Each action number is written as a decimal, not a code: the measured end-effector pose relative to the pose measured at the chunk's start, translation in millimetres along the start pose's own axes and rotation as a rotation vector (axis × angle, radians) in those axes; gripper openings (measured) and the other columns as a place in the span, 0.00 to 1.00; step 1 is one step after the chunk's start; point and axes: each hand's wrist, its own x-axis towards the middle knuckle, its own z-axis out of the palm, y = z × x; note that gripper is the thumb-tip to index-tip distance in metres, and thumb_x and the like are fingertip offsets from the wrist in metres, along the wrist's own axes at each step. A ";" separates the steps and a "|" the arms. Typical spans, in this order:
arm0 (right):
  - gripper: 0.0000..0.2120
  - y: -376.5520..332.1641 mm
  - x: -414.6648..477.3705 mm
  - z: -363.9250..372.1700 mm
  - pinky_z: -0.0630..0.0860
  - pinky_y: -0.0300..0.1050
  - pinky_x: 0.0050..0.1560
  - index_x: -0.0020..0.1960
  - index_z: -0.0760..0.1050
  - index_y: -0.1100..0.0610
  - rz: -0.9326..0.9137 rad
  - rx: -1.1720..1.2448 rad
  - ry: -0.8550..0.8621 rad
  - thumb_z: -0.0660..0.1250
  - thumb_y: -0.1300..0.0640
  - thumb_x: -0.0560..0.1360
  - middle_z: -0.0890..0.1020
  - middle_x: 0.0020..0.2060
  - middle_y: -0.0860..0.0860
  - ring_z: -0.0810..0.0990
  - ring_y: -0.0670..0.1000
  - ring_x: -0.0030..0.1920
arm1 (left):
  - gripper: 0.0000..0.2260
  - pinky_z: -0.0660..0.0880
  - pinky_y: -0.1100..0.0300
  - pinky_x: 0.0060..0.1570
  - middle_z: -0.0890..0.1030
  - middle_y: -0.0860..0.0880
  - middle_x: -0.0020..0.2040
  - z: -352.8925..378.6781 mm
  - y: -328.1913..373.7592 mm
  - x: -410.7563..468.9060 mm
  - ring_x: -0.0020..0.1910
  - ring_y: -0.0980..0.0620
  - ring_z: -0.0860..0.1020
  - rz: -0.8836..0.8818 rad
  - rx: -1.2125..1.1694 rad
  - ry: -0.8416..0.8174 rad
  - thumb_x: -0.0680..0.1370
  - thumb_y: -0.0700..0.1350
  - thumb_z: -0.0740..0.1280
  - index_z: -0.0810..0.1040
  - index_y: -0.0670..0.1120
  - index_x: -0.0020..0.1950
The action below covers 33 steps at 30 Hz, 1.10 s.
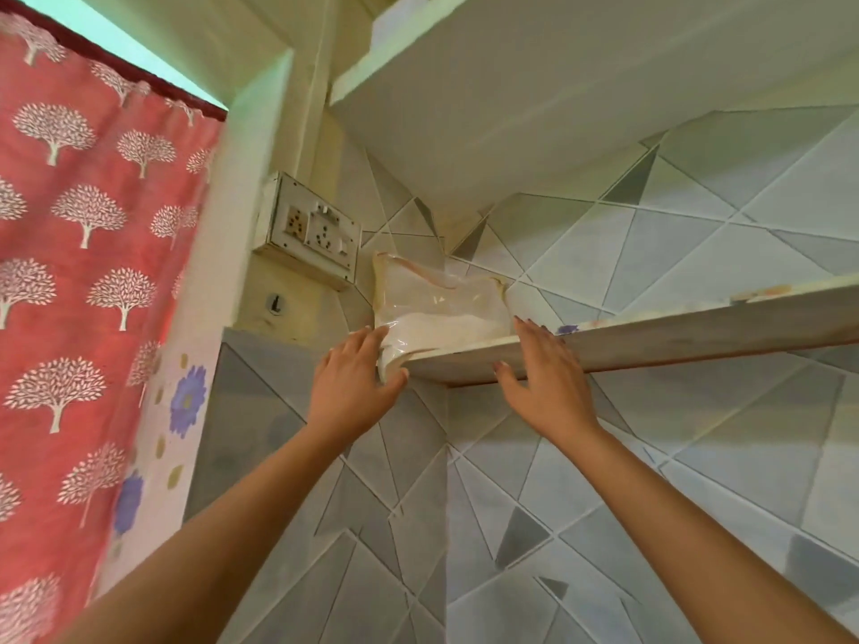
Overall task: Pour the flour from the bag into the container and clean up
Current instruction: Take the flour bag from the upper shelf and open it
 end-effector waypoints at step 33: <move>0.28 27.5 213.5 205.4 0.66 0.57 0.66 0.70 0.60 0.62 0.241 -0.260 0.018 0.57 0.47 0.76 0.69 0.67 0.61 0.67 0.61 0.67 | 0.10 0.74 0.53 0.51 0.78 0.41 0.58 228.0 -112.5 263.4 0.53 0.40 0.77 -0.401 -0.801 0.225 0.79 0.43 0.60 0.74 0.44 0.58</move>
